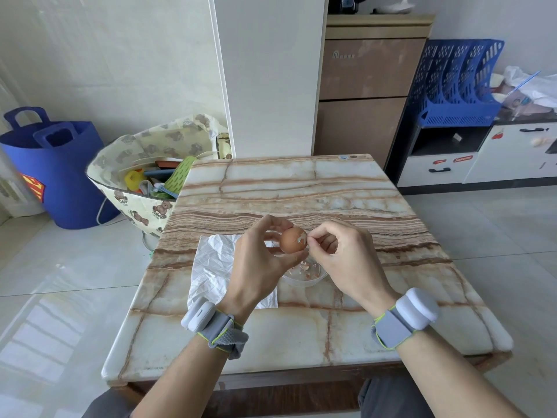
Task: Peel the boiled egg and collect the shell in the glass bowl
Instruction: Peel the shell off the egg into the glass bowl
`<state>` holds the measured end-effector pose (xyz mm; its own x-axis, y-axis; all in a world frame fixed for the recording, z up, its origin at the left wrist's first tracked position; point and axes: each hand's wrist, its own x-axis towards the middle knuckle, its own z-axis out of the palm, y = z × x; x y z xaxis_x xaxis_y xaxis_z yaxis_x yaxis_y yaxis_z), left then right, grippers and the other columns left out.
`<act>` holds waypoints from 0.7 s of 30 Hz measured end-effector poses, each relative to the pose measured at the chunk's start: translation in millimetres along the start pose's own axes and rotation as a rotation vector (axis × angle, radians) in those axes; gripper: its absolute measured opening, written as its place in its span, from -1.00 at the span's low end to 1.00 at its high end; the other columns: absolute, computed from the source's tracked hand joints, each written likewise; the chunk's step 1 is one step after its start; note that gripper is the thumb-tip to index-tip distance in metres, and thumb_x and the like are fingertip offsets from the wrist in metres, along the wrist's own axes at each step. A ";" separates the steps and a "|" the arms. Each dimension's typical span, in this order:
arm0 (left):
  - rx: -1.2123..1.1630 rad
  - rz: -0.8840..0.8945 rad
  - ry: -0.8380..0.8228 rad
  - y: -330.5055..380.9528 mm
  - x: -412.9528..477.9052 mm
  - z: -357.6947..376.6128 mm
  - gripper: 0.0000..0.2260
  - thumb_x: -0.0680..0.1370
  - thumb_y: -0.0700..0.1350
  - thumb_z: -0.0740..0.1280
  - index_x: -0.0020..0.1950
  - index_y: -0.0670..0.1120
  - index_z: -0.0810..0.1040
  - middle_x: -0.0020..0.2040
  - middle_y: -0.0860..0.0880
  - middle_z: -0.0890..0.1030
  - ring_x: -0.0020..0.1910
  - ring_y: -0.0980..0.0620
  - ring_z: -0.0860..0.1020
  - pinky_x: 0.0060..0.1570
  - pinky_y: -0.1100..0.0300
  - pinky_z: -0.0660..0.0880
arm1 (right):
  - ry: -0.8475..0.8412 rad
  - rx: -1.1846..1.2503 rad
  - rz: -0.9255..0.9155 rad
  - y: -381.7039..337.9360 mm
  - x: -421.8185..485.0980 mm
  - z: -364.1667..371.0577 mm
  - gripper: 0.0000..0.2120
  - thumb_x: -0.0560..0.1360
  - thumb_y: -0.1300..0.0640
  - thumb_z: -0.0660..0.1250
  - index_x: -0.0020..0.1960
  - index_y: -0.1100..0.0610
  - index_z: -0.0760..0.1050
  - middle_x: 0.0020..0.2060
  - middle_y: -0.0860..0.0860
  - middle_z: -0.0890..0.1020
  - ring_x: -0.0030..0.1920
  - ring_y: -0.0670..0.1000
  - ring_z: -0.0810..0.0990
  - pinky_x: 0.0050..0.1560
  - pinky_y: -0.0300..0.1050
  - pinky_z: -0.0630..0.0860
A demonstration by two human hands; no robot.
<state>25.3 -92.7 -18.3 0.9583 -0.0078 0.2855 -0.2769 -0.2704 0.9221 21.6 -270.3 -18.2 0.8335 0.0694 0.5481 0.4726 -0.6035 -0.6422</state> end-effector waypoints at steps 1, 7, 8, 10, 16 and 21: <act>-0.004 0.002 0.003 -0.1 -0.2 0.0 -0.60 0.29 -0.17 0.70 0.00 0.03 0.62 -0.02 0.09 0.70 -0.03 0.16 0.67 -0.16 0.25 0.66 | 0.002 0.005 0.012 -0.2 0.4 0.2 -0.84 0.48 0.28 0.49 -0.20 0.06 0.63 -0.34 -0.15 0.63 -0.32 -0.07 0.59 -0.28 -0.20 0.52; -0.021 -0.001 -0.004 -0.4 -0.1 0.4 -0.62 0.30 -0.17 0.70 -0.01 0.02 0.61 -0.04 0.10 0.71 -0.02 0.17 0.66 -0.18 0.26 0.65 | -0.002 0.046 0.074 -0.6 1.4 1.2 -0.83 0.46 0.25 0.48 -0.22 0.02 0.60 -0.36 -0.14 0.64 -0.38 -0.08 0.59 -0.32 -0.19 0.53; -0.029 -0.002 -0.007 -0.6 0.3 0.4 -0.62 0.30 -0.16 0.70 -0.01 0.01 0.61 -0.03 0.09 0.71 -0.02 0.16 0.66 -0.18 0.25 0.65 | 0.000 0.045 0.072 -0.9 1.6 1.3 -0.84 0.46 0.25 0.48 -0.21 0.03 0.60 -0.36 -0.14 0.64 -0.37 -0.07 0.59 -0.31 -0.16 0.54; -0.039 -0.006 -0.010 -1.1 1.1 -0.1 -0.62 0.31 -0.16 0.70 0.00 -0.01 0.61 -0.02 0.08 0.71 0.00 0.14 0.67 -0.16 0.20 0.67 | -0.002 0.048 0.071 -1.2 2.4 1.1 -0.85 0.46 0.24 0.47 -0.20 0.03 0.60 -0.35 -0.12 0.65 -0.36 -0.06 0.61 -0.29 -0.10 0.57; -0.064 -0.015 -0.009 -1.9 1.5 -0.6 -0.61 0.31 -0.11 0.70 0.02 0.01 0.61 0.00 0.08 0.71 0.03 0.11 0.68 -0.12 0.15 0.69 | -0.009 0.063 0.077 -0.8 3.3 -0.4 -0.84 0.49 0.25 0.47 -0.18 0.03 0.59 -0.32 -0.12 0.66 -0.32 -0.05 0.62 -0.26 -0.12 0.57; -0.076 -0.022 -0.009 -2.0 1.7 -0.7 -0.61 0.30 -0.12 0.70 0.02 0.02 0.62 0.00 0.10 0.71 0.04 0.12 0.68 -0.13 0.15 0.68 | -0.022 0.063 0.073 -0.2 3.9 -1.0 -0.84 0.51 0.26 0.47 -0.17 0.04 0.58 -0.30 -0.11 0.65 -0.29 -0.05 0.60 -0.24 -0.12 0.56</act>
<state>27.4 -91.5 -19.5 0.9648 -0.0111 0.2627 -0.2597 -0.1968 0.9454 24.5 -270.7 -15.3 0.8720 0.0447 0.4875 0.4269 -0.5568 -0.7125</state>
